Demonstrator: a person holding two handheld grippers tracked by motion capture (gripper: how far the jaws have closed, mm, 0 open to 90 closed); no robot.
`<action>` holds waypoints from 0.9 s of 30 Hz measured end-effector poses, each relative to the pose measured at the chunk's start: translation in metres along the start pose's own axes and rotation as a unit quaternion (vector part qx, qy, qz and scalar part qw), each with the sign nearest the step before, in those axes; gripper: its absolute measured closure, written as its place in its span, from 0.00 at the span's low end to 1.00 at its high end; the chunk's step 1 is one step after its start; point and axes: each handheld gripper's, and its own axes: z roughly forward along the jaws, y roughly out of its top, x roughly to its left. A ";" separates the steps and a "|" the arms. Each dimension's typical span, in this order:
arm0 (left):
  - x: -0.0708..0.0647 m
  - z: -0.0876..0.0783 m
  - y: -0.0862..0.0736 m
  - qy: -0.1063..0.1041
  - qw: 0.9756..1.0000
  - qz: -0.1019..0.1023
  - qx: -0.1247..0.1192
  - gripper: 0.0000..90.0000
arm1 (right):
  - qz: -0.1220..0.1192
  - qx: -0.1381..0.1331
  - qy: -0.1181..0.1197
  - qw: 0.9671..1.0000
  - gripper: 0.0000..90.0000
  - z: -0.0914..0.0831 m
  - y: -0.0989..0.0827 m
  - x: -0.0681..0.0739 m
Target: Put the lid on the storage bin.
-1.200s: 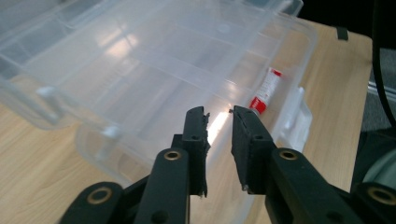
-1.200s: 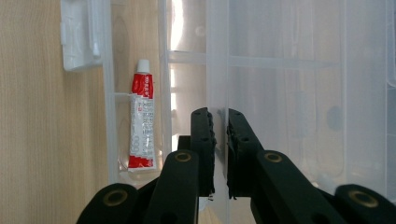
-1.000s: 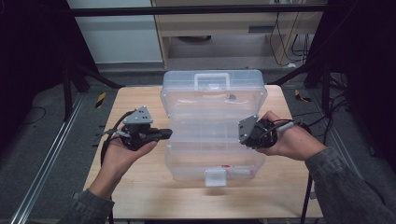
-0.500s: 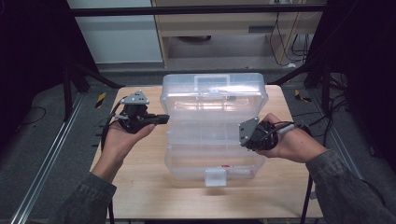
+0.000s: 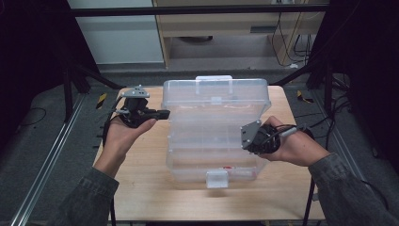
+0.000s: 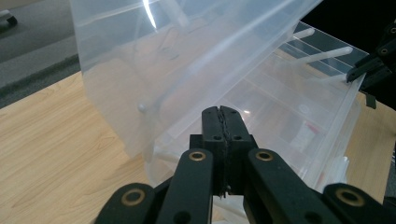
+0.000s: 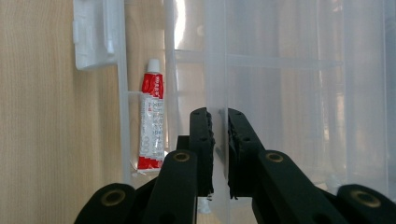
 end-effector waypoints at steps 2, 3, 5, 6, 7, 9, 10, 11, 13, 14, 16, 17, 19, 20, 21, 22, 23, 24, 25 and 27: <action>0.000 0.000 0.000 -0.001 1.000 -0.003 -0.001 1.00 | 0.000 0.000 0.001 1.000 0.91 0.001 0.000 0.001; 0.000 0.000 -0.001 -0.002 1.000 -0.003 -0.001 1.00 | 0.000 0.000 0.002 1.000 0.91 0.001 0.000 0.001; 0.000 -0.001 -0.001 -0.002 1.000 -0.001 0.000 1.00 | -0.002 -0.001 -0.001 1.000 0.91 0.001 0.000 0.002; 0.000 -0.001 -0.002 -0.003 1.000 -0.002 0.000 1.00 | -0.001 -0.001 -0.001 1.000 0.91 0.001 0.000 0.002; 0.000 -0.001 -0.002 -0.003 1.000 -0.002 0.000 1.00 | 0.000 -0.001 0.000 1.000 0.91 0.001 -0.001 0.002; 0.000 -0.001 -0.003 -0.004 1.000 -0.005 -0.001 1.00 | -0.001 -0.001 0.000 1.000 0.91 0.001 -0.001 0.002; -0.001 -0.001 -0.004 -0.004 1.000 -0.006 -0.001 1.00 | -0.001 -0.002 0.000 1.000 0.91 0.001 -0.001 0.002; -0.001 -0.001 -0.005 -0.005 1.000 -0.005 0.000 0.99 | -0.001 -0.002 0.000 1.000 0.91 0.001 -0.001 0.003; -0.001 -0.002 -0.007 -0.007 1.000 -0.005 0.001 1.00 | 0.002 -0.002 -0.001 1.000 0.91 0.001 -0.002 0.004; -0.001 -0.002 -0.008 -0.007 1.000 -0.006 0.001 1.00 | 0.001 -0.004 0.000 1.000 0.91 0.002 -0.002 0.004; -0.001 -0.003 -0.009 -0.008 1.000 -0.006 0.001 0.99 | 0.003 -0.006 0.000 1.000 0.91 0.002 -0.003 0.005; -0.002 -0.004 -0.010 -0.009 1.000 -0.005 0.001 0.99 | 0.003 -0.006 0.000 1.000 0.91 0.002 -0.003 0.005; -0.003 -0.004 -0.012 -0.011 1.000 -0.007 -0.001 1.00 | 0.006 -0.005 0.001 1.000 0.90 0.002 -0.003 0.006; -0.003 -0.005 -0.013 -0.010 1.000 -0.004 0.001 0.99 | 0.005 -0.004 0.000 1.000 0.90 0.002 -0.003 0.006; -0.004 -0.005 -0.013 -0.011 1.000 -0.004 0.001 1.00 | 0.004 -0.005 0.000 1.000 0.90 0.003 -0.003 0.006; -0.005 -0.005 -0.014 -0.010 1.000 -0.005 0.000 0.99 | 0.004 -0.006 0.000 1.000 0.89 0.003 -0.004 0.007; -0.005 -0.005 -0.015 -0.011 1.000 -0.004 0.000 0.99 | 0.005 -0.006 -0.001 1.000 0.88 0.004 -0.004 0.007; -0.006 -0.005 -0.015 -0.012 1.000 -0.002 0.002 1.00 | 0.006 -0.006 -0.002 1.000 0.86 0.004 -0.004 0.007; -0.006 -0.005 -0.016 -0.012 1.000 -0.002 0.002 1.00 | 0.008 -0.006 -0.003 1.000 0.85 0.004 -0.004 0.008; -0.007 -0.005 -0.018 -0.014 1.000 -0.003 0.003 1.00 | 0.012 -0.010 -0.005 1.000 0.79 0.004 -0.006 0.008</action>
